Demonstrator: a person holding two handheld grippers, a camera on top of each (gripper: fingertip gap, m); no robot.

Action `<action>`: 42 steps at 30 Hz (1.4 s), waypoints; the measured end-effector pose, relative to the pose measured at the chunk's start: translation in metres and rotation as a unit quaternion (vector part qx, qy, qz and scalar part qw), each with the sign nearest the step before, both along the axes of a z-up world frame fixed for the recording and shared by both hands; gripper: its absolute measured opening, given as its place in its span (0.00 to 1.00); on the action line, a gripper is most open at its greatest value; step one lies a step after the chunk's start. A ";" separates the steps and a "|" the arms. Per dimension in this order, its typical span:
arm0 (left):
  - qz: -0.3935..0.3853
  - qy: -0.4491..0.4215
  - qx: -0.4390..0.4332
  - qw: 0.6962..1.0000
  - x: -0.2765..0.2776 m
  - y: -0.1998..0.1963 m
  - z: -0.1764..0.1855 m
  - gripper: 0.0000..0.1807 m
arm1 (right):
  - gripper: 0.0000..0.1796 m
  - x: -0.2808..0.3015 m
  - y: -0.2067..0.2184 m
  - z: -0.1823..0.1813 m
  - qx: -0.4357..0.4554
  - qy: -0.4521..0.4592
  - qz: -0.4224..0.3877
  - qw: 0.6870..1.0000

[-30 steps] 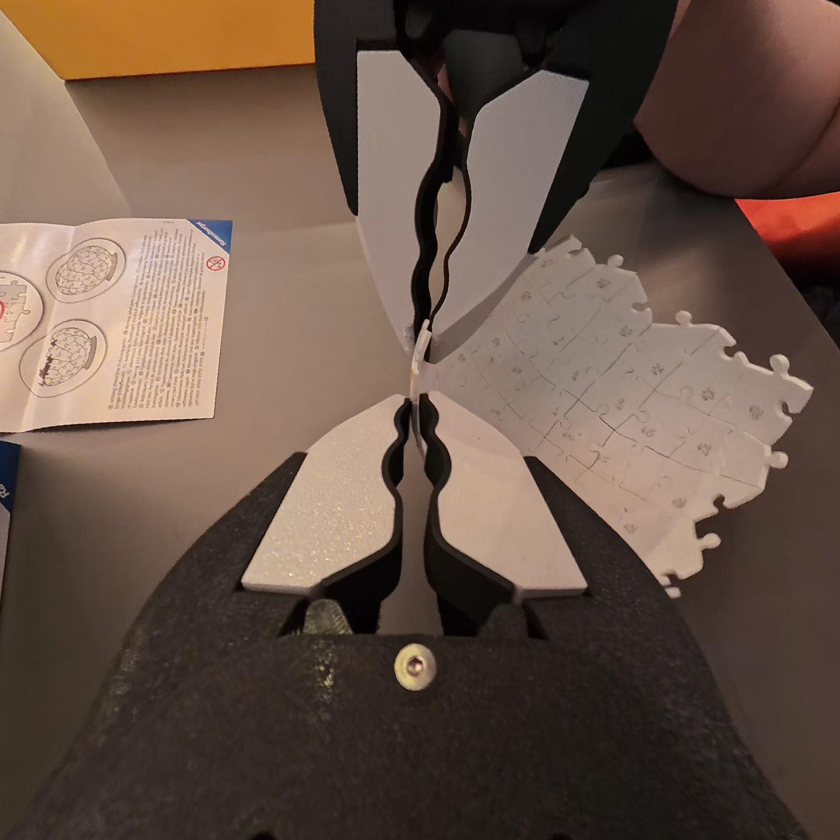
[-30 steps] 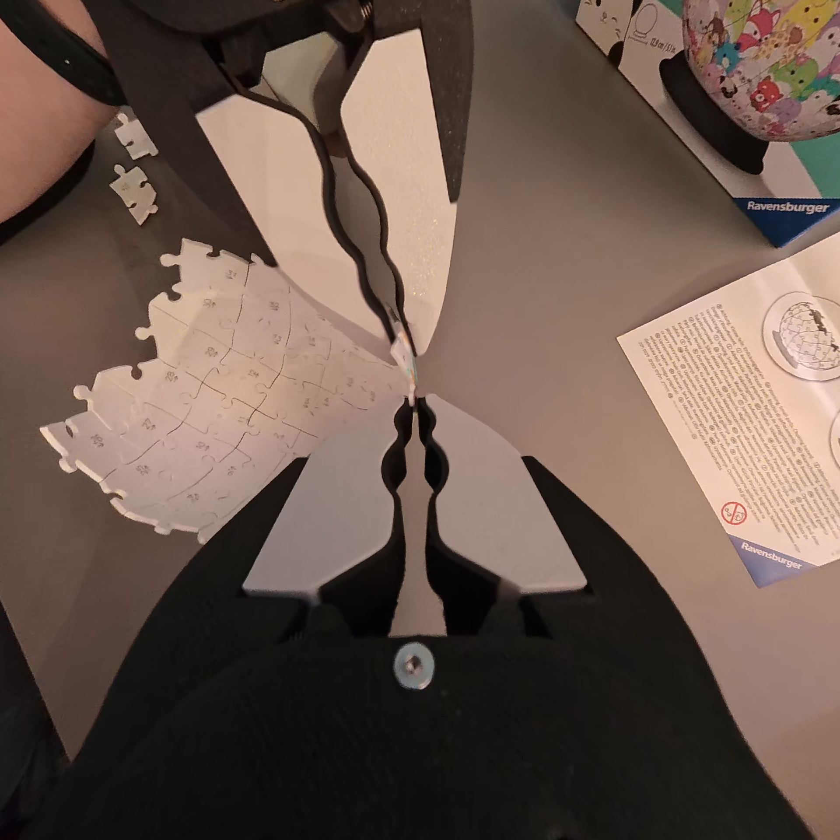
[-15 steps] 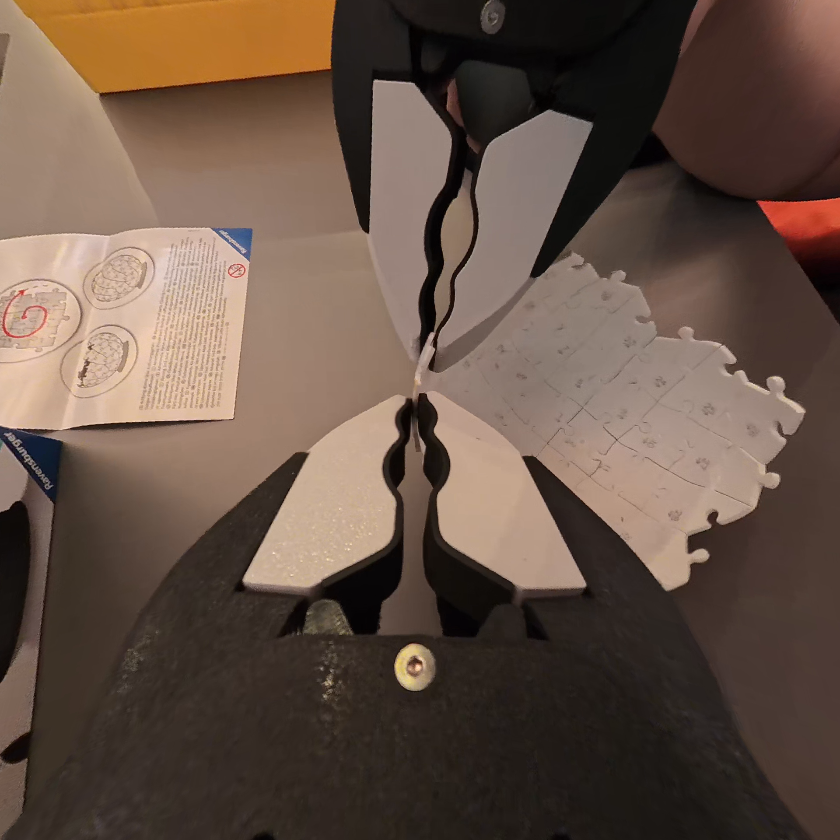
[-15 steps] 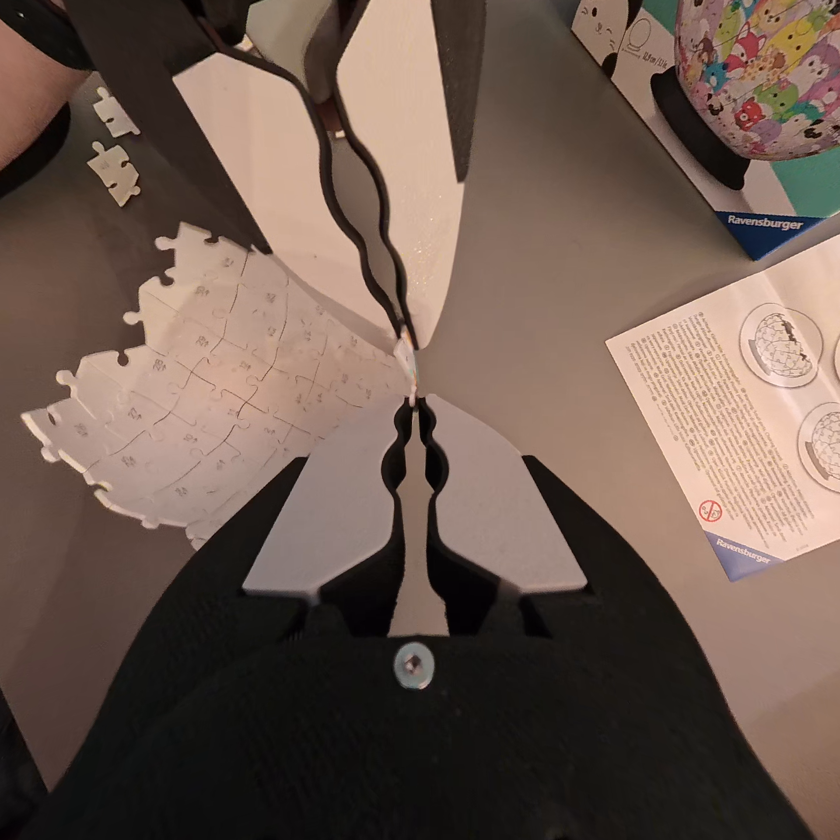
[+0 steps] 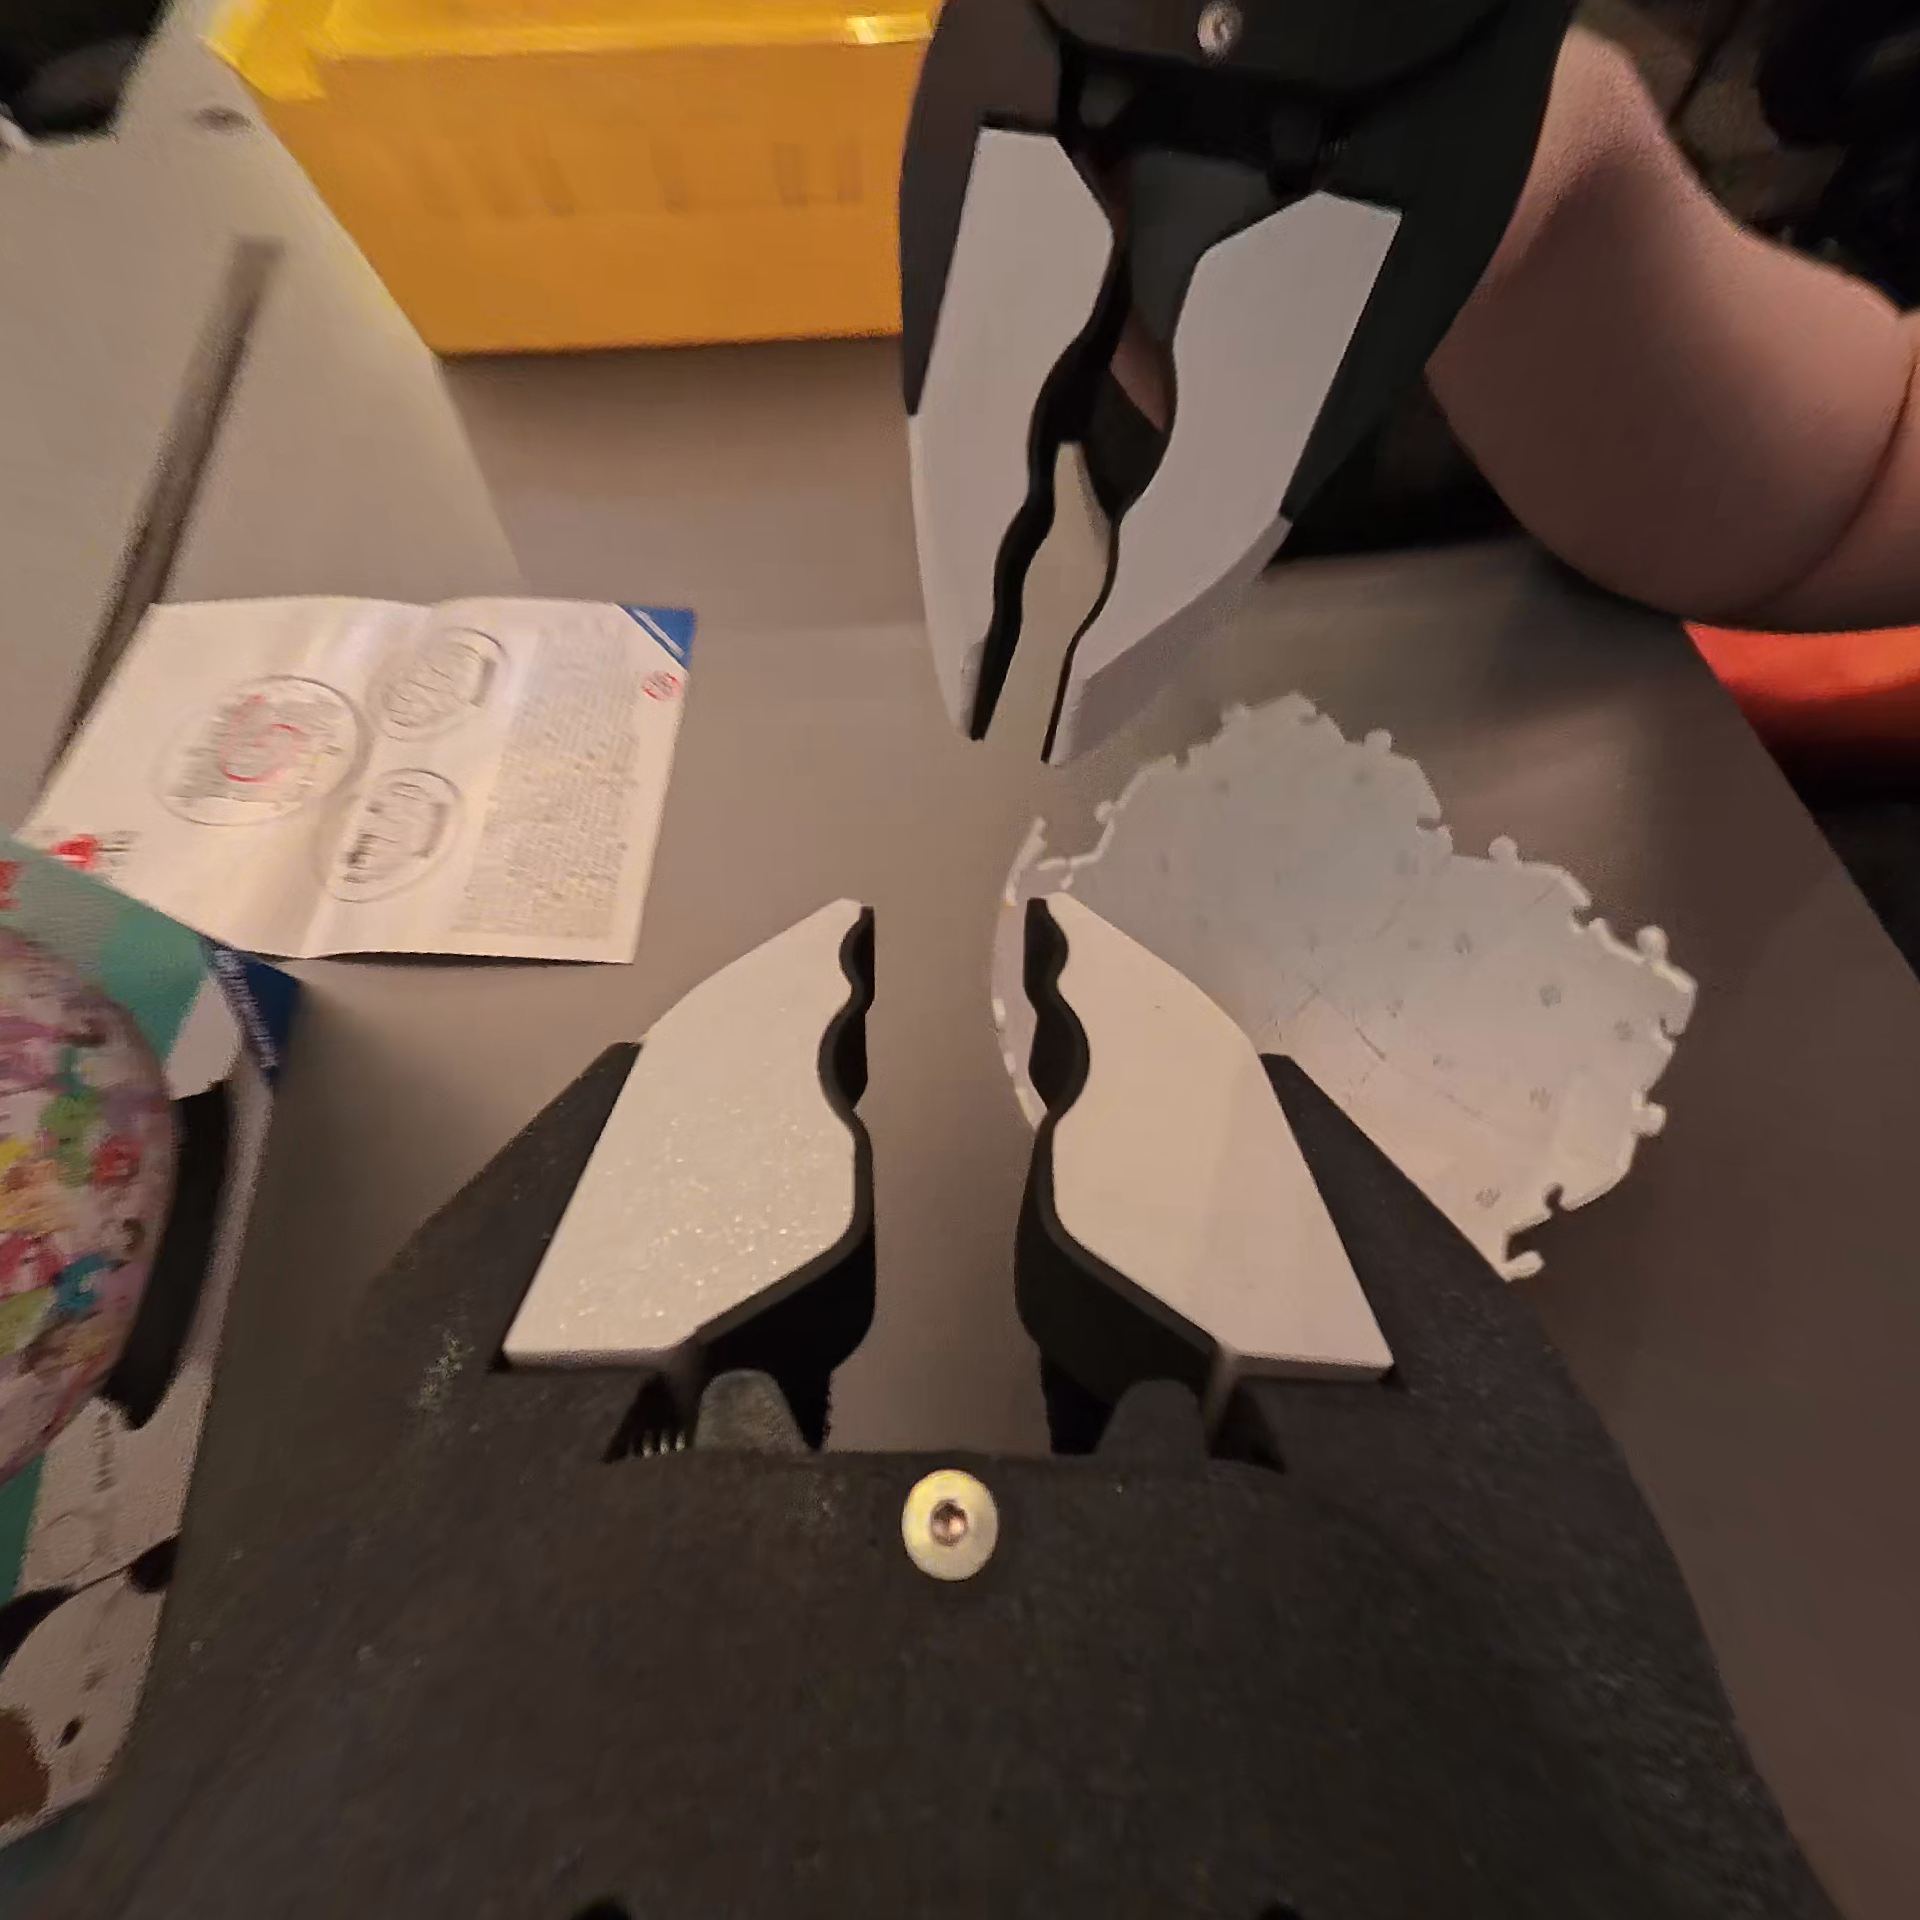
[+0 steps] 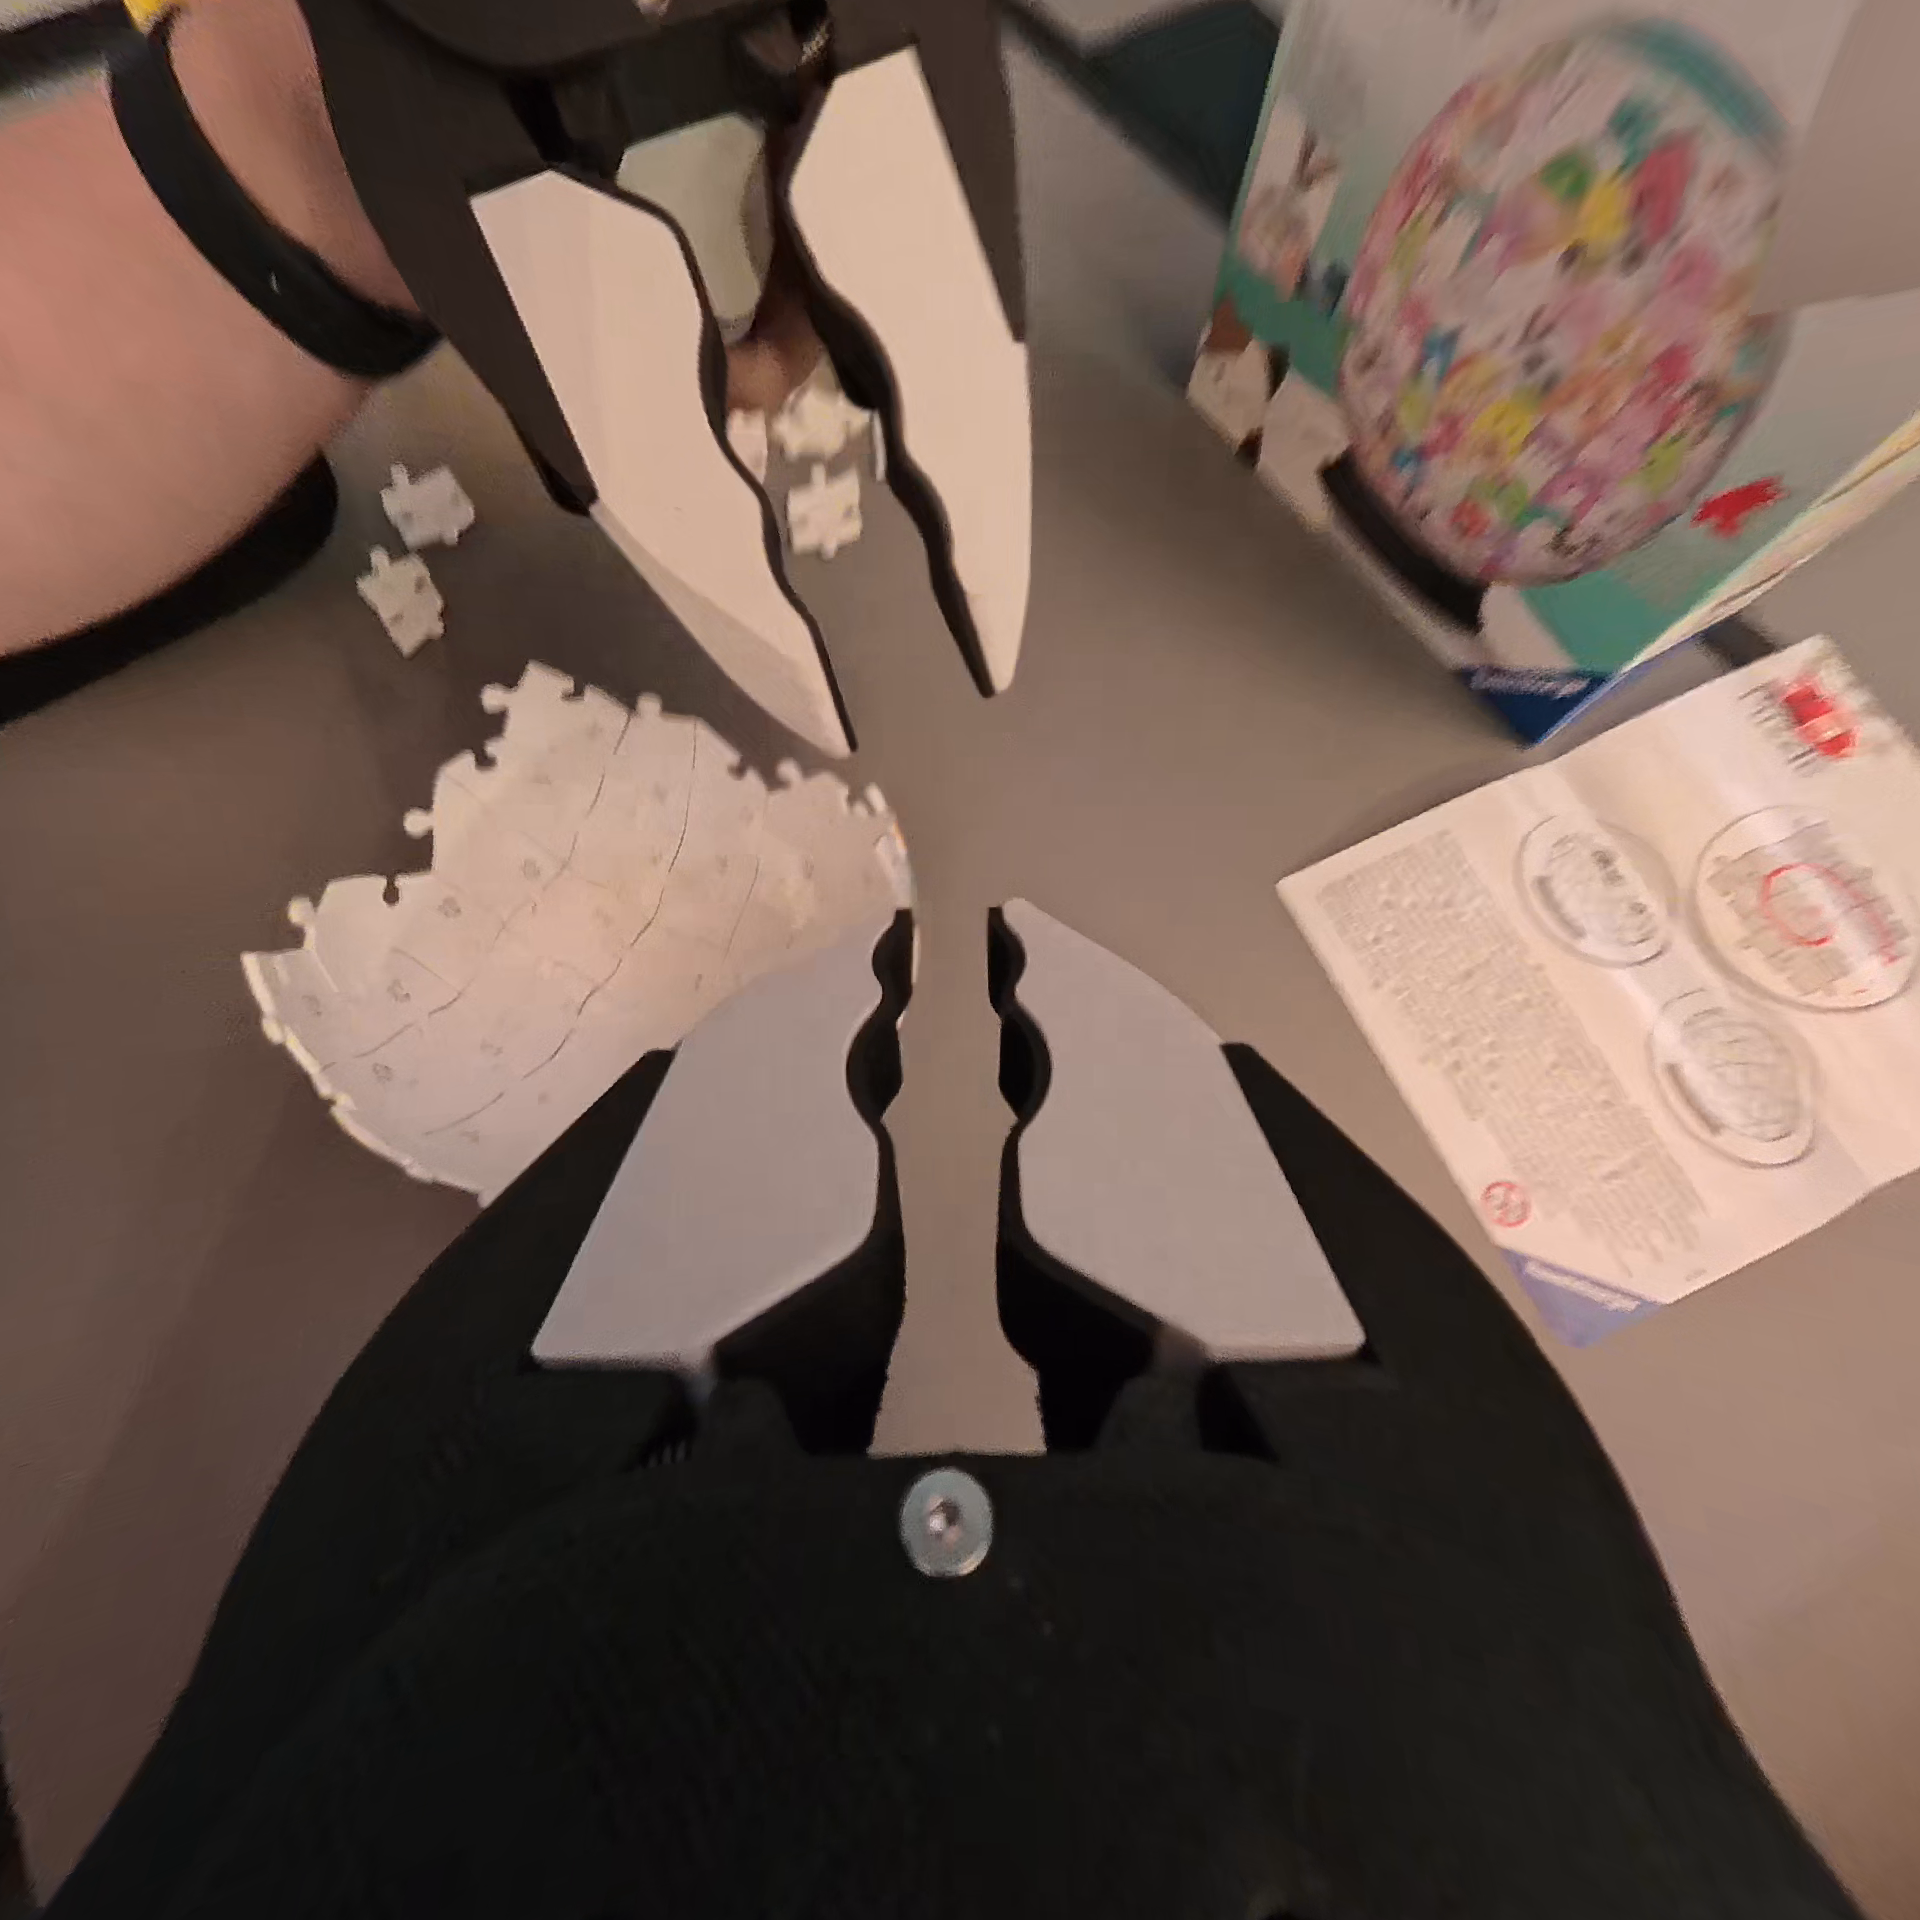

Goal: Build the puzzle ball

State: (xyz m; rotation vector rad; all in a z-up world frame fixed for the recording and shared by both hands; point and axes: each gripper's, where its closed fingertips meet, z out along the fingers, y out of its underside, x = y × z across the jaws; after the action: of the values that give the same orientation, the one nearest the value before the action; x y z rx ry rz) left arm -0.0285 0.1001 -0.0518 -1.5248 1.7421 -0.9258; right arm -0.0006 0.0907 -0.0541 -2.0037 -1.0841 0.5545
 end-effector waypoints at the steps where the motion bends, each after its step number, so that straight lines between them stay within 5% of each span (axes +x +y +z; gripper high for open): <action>1: 0.017 -0.017 0.003 1.000 -0.002 0.004 0.011 0.14 | 0.08 0.002 0.004 0.010 0.022 0.022 -0.005 1.000; 7: 0.109 -0.120 0.003 0.987 -0.028 0.006 0.091 0.14 | 0.13 0.023 0.020 0.068 0.154 0.162 -0.049 0.974; 10: 0.154 -0.101 -0.001 0.983 -0.053 -0.004 0.104 0.14 | 0.20 0.037 0.023 0.083 0.199 0.184 -0.068 0.960; 14: 0.199 0.025 0.026 0.979 -0.108 -0.034 0.064 0.14 | 0.23 0.044 0.021 0.095 0.209 0.225 -0.076 0.949; 19: 0.241 0.216 0.132 0.937 -0.197 -0.065 -0.008 0.15 | 0.23 0.046 0.020 0.096 0.200 0.244 -0.074 0.946; 22: 0.250 0.268 0.090 0.926 -0.223 -0.082 -0.044 0.14 | 0.23 0.043 0.018 0.095 0.193 0.249 -0.064 0.947; 30: 0.181 0.296 0.052 0.937 -0.214 -0.094 -0.100 0.24 | 0.23 0.031 0.018 0.079 0.166 0.216 -0.047 0.961; 36: 0.163 0.256 -0.015 0.953 -0.210 -0.097 -0.104 0.12 | 0.23 0.024 0.018 0.069 0.148 0.196 -0.037 0.969; 42: 0.154 0.248 -0.030 0.956 -0.209 -0.098 -0.103 0.11 | 0.23 0.017 0.015 0.062 0.139 0.176 -0.025 0.974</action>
State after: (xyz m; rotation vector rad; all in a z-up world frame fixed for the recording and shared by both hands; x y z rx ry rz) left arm -0.2373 0.0022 -0.1552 -2.1305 1.7341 -0.4631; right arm 0.0169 0.1056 0.0081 -1.6115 -0.8402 0.6628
